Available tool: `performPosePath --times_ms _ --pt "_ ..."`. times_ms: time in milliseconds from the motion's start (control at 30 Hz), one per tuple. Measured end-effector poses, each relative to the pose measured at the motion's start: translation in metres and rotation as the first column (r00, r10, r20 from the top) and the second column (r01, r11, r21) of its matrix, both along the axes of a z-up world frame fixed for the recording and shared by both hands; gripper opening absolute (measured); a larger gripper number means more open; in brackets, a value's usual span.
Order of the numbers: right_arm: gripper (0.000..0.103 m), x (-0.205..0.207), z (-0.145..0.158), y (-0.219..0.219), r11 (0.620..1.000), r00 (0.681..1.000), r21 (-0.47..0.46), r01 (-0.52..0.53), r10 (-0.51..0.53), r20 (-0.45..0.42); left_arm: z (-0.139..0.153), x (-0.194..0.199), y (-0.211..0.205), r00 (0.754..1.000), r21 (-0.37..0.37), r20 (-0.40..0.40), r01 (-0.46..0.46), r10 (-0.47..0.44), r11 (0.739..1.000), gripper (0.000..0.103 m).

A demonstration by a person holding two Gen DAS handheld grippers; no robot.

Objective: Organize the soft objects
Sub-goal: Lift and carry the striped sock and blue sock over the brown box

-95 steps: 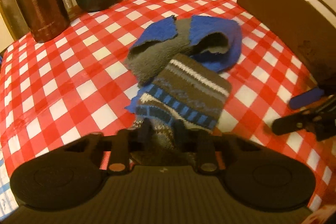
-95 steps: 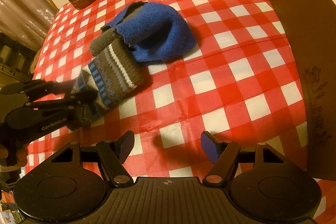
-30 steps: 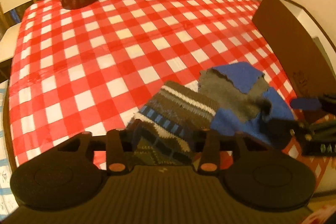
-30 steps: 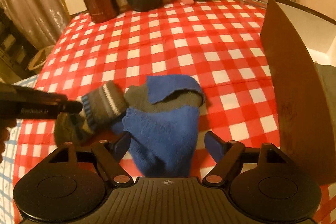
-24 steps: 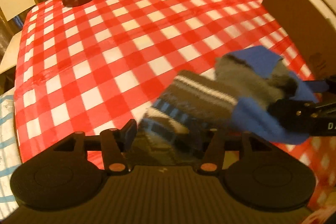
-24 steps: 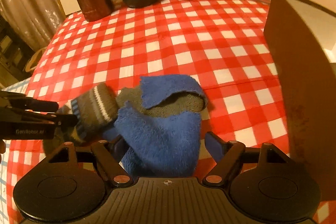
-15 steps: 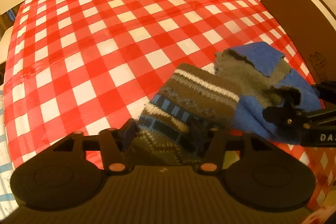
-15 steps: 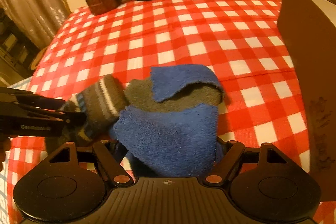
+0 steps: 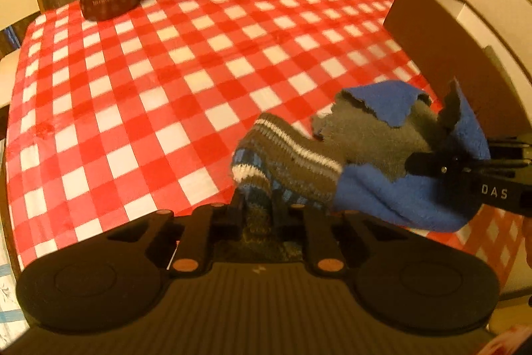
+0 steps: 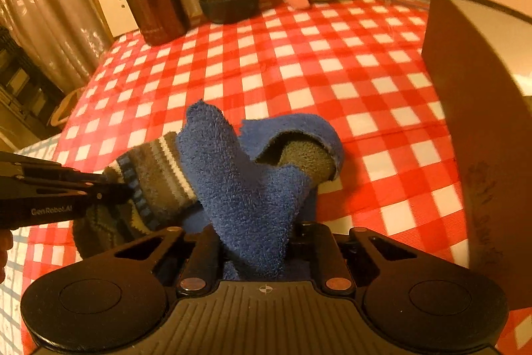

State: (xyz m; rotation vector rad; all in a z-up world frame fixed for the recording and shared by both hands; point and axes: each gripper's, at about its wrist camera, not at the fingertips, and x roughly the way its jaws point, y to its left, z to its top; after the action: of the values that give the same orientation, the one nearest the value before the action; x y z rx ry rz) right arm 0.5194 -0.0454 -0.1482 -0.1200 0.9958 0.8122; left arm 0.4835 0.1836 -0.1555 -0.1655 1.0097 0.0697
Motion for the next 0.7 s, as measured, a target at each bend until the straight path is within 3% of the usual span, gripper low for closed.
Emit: performPosePath --times_ms 500,700 --pt "0.013 -0.005 0.072 -0.049 0.996 0.992 0.040 0.074 -0.078 0.102 0.082 0.005 -0.033 0.982 0.014 0.184 0.036 -0.038 0.999 0.014" --pt "0.013 -0.009 0.102 -0.081 0.991 0.981 0.070 0.115 -0.125 0.147 0.103 0.015 -0.060 0.971 0.021 0.222 0.083 -0.086 0.996 0.014"
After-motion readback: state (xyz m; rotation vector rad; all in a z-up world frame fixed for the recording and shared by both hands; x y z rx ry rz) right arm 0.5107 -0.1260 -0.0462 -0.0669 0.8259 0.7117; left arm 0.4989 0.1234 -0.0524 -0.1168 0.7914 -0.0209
